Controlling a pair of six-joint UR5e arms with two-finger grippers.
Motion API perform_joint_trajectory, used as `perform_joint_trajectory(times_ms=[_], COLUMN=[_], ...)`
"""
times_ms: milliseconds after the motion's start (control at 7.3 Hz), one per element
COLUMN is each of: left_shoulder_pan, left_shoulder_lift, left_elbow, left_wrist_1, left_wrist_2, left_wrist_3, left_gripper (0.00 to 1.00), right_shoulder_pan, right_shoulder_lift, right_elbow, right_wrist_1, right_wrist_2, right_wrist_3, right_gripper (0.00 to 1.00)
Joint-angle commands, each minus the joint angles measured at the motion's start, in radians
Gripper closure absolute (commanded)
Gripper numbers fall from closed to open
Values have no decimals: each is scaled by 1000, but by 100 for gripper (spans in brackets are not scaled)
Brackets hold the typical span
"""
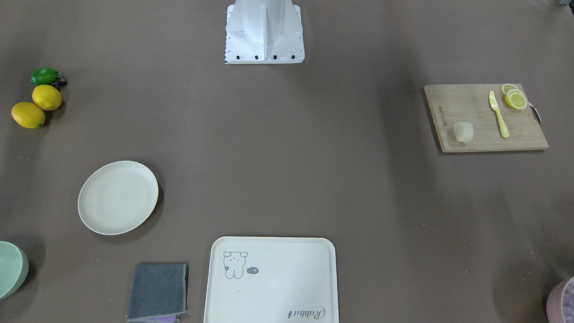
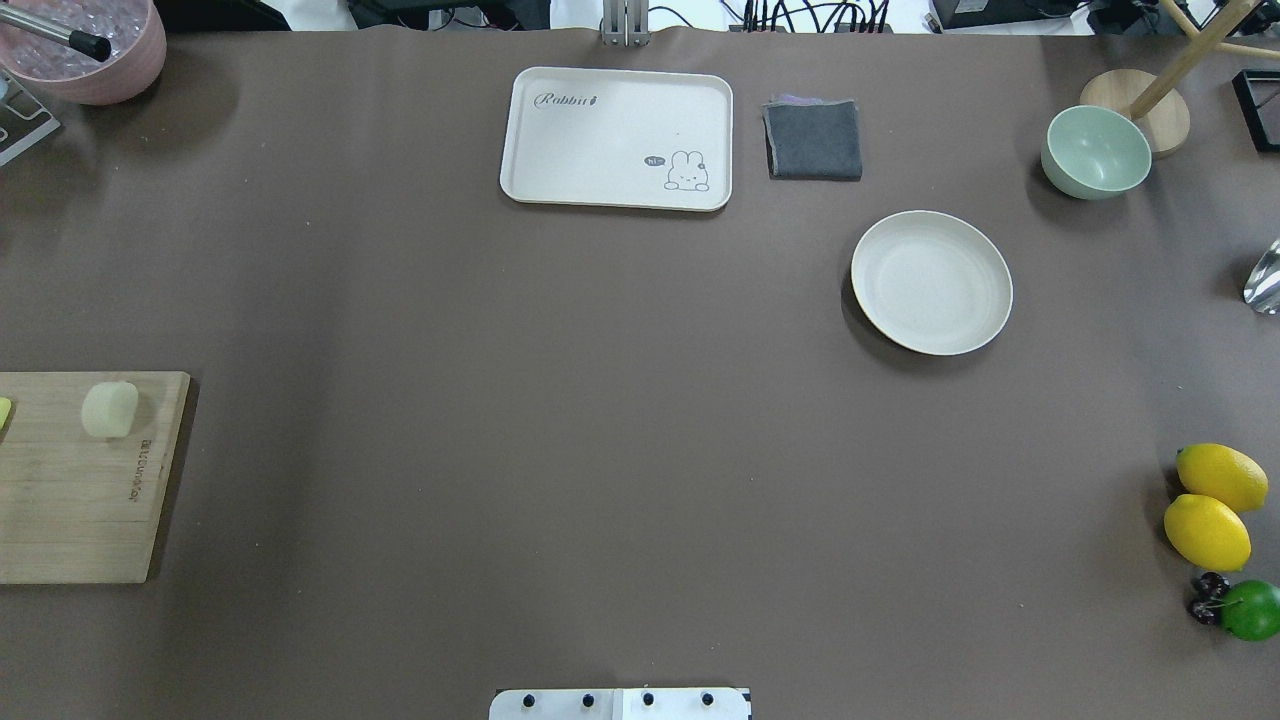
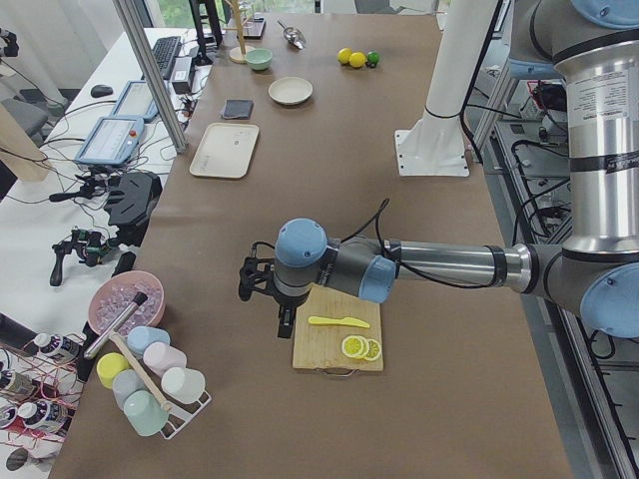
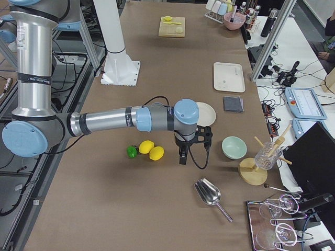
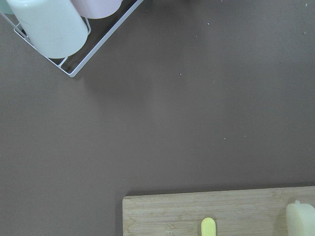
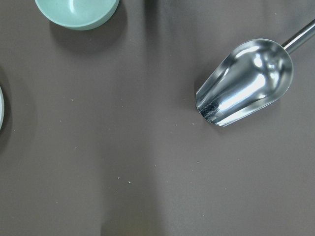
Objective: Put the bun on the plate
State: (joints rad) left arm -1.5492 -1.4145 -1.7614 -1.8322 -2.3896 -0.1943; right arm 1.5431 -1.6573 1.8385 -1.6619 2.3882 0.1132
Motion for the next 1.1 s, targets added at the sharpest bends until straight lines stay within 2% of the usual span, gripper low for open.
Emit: perform_joint_trajectory(times_ms=[0,274,411,548,822,959], left_shoulder_pan=[1,0,1,1,1,1], left_shoulder_lift=[5,5,-9,-12,-32,-23], left_elbow=[5,-29,-6,3,14,40], left_wrist_1=[-2,-30,-92,-102,-145,-229], left_wrist_2=[1,-6,-2,0,-6,-3], left_wrist_3=[1,-1,-22,-40,-86,-100], left_gripper=[2,2,2,2,2,2], right_shoulder_pan=[-11,-49,-82,-110,-196,-249], right_shoulder_lift=[2,25,57,83,120,145], right_elbow=[5,1,-2,-2,-45,-102], right_wrist_1=[1,1,1,7,199,344], right_wrist_2=[3,23,22,20,12,-12], right_wrist_3=[0,0,9,57,144,272], right_gripper=[0,0,0,0,0,0])
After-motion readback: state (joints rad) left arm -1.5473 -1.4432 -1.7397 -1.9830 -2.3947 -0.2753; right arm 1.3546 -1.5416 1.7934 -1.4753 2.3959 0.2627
